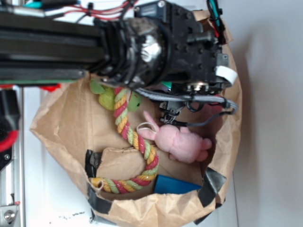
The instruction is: Grab the green block.
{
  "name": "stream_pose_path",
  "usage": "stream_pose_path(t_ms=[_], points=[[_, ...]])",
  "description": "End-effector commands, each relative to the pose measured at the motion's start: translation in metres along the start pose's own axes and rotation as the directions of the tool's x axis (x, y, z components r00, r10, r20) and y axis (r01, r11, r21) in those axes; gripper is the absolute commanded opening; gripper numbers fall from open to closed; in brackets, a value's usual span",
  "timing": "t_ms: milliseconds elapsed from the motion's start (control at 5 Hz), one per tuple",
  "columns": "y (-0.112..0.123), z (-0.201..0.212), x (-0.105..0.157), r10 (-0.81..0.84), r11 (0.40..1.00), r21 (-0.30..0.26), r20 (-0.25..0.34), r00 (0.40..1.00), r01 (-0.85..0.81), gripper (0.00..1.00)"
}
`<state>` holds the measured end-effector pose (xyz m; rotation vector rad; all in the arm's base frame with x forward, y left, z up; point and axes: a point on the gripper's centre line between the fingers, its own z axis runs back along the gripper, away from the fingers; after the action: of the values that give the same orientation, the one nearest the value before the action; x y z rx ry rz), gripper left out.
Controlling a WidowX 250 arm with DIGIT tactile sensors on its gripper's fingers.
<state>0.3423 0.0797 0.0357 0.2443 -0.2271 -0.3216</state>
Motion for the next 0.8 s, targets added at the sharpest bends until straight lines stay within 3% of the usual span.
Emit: stream_pose_path(t_ms=[0,400,600], points=[[0.006,0.016,0.0,0.01,1.0,0.024,0.05,0.999,-0.011,0.0],[0.012,0.035,0.001,0.037,0.999,-0.004,0.077,0.996,-0.037,0.0],[0.008,0.061,-0.001,0.051,0.997,-0.059,0.097,0.994,-0.045,0.0]])
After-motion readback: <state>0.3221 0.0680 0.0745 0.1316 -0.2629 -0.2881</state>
